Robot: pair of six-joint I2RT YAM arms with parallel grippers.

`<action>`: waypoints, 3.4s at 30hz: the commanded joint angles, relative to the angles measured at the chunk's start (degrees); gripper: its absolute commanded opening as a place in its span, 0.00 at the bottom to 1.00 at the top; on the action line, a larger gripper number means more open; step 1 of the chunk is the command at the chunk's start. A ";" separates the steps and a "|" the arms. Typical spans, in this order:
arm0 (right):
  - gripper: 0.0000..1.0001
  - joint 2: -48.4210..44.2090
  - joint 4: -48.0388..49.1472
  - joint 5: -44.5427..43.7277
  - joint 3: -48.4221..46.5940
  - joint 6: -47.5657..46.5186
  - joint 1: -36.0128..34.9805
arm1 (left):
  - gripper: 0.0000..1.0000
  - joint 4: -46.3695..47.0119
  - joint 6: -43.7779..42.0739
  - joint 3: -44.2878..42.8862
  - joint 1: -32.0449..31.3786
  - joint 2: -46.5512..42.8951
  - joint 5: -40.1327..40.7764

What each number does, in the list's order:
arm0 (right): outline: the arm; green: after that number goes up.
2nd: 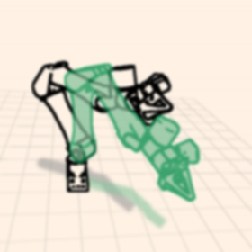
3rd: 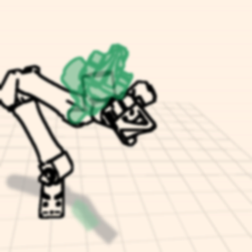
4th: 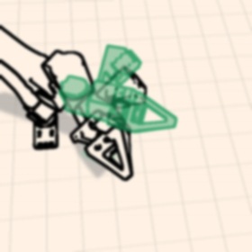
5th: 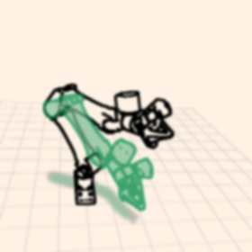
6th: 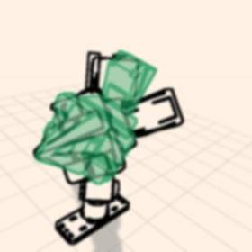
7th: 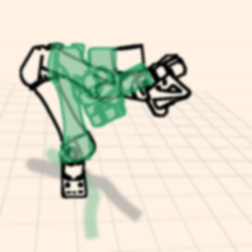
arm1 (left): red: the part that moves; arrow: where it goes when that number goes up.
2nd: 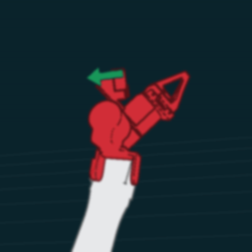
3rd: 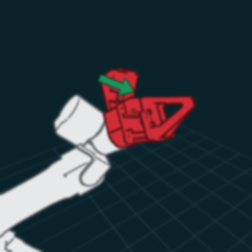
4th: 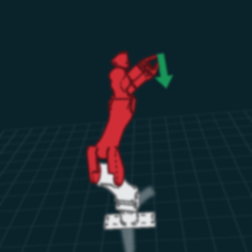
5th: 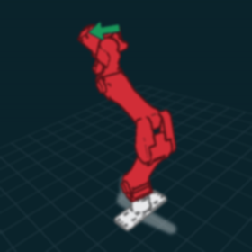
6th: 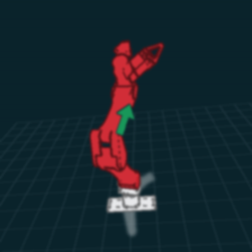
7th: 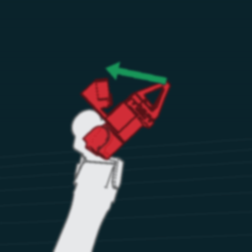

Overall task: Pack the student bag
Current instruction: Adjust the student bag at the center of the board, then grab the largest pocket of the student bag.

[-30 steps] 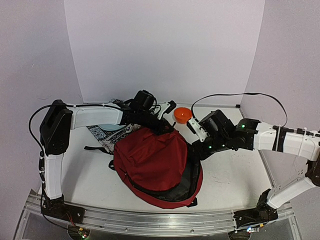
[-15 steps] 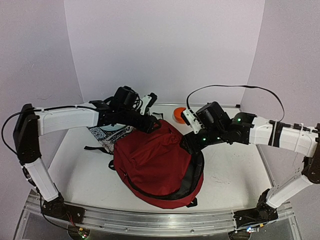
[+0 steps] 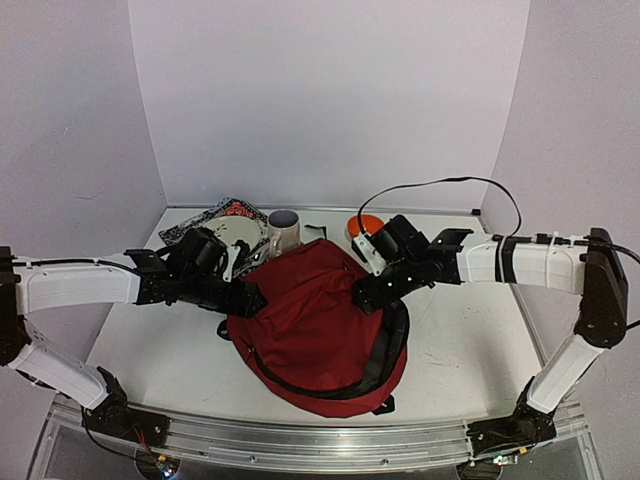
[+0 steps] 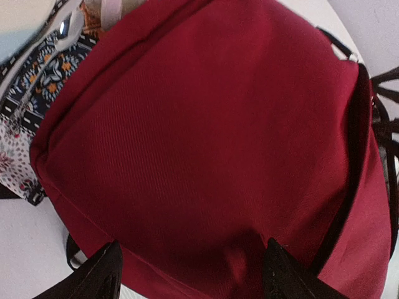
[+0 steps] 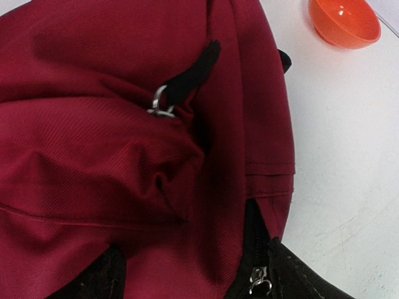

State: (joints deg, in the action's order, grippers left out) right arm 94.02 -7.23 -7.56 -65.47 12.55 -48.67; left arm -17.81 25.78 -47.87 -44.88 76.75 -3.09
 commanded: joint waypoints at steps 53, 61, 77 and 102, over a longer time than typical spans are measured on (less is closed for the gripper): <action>0.69 -10.56 -17.04 -6.45 7.70 21.49 -5.31 | 0.66 17.46 2.28 2.70 -3.72 8.50 -6.71; 0.63 -2.91 -10.77 -11.20 3.01 8.12 1.81 | 0.58 25.81 5.45 4.25 -4.66 9.78 -14.30; 0.67 -4.45 -29.97 -20.27 -9.93 23.82 -11.95 | 0.62 26.43 10.19 7.31 -6.75 5.05 -9.88; 0.68 21.36 -40.05 -27.59 -23.71 46.55 -23.05 | 0.70 28.52 15.55 8.71 -7.85 6.20 -6.00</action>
State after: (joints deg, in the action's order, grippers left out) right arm 111.98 -43.14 -30.59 -86.73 53.55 -71.79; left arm 7.73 40.41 -39.51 -52.51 83.22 -10.24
